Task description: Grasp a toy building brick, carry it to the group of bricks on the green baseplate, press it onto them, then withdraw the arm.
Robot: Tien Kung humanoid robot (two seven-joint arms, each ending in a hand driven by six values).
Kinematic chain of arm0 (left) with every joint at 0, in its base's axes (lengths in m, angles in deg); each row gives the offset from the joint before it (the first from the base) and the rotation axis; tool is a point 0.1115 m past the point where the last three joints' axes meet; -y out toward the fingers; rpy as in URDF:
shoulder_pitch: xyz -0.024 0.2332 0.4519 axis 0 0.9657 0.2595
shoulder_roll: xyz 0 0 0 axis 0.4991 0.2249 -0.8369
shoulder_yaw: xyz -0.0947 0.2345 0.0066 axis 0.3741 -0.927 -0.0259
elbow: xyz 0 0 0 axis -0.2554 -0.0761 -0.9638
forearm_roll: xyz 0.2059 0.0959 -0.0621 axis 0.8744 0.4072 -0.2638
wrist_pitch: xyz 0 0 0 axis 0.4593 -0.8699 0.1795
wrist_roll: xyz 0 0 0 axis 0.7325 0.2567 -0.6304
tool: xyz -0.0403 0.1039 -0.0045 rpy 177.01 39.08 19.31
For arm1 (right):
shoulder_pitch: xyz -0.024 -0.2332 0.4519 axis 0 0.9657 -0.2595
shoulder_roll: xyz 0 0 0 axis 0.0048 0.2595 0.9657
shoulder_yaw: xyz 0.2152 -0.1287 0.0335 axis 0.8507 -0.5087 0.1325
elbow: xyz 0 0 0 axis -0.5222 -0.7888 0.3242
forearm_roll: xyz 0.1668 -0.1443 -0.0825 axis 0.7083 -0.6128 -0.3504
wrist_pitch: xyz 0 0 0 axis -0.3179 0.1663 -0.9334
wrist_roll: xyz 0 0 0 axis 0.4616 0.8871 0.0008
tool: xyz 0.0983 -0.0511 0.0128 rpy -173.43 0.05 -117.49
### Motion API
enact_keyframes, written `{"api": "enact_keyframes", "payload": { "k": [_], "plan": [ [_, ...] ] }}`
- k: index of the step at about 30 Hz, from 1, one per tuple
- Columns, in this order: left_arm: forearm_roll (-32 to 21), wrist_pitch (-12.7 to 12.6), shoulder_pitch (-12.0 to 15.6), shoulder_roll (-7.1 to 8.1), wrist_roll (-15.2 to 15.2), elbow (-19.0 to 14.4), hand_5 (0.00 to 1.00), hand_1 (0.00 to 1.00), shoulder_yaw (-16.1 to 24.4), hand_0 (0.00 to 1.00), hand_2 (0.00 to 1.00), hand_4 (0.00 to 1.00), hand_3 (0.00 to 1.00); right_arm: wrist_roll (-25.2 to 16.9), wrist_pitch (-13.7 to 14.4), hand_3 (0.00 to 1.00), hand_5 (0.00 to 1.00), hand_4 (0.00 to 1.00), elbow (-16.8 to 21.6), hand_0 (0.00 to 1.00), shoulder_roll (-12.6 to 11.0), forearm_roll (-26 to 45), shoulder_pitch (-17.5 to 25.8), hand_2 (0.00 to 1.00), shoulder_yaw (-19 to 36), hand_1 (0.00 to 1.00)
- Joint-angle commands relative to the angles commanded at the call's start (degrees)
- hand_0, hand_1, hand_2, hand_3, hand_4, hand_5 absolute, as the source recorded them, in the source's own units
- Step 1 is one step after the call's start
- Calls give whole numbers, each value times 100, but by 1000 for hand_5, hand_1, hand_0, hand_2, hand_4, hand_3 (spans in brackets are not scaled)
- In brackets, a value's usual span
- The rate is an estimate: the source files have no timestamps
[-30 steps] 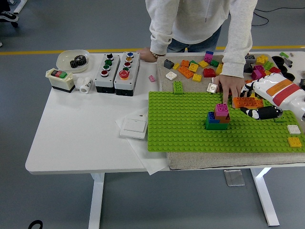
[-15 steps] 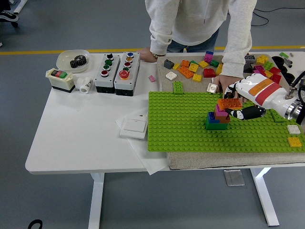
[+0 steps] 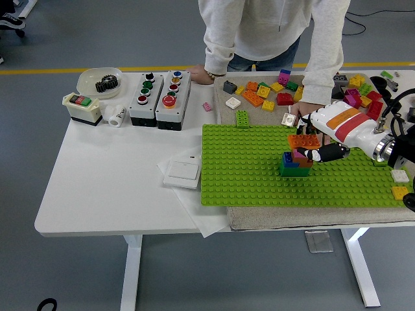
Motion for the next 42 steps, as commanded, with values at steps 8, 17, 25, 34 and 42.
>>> {"api": "enact_keyframes", "payload": {
  "k": [8,17,25,34,42],
  "plan": [
    [0,25,28,7,2,-6,621,838,20,840,827,718,635,371,-128,525,359,677,15,323,86,-159,-19,502,-10,434],
    [0,49,43,14,-2,-10,620,838,55,840,827,718,636,530,-211,527,365,687,-40,319,121,-416,-30,502,-71,433],
    [0,68,39,17,-1,-12,620,838,78,842,827,719,635,548,-223,527,371,693,-80,319,122,-383,-12,503,-54,430],
    [0,67,13,22,11,-10,620,838,70,841,826,719,634,516,-214,529,386,707,-77,315,98,-310,7,505,-13,427],
    [0,65,-5,26,23,-9,620,838,68,841,826,719,635,511,-222,529,393,714,-33,313,113,-266,21,505,-28,426]
  ]
}}
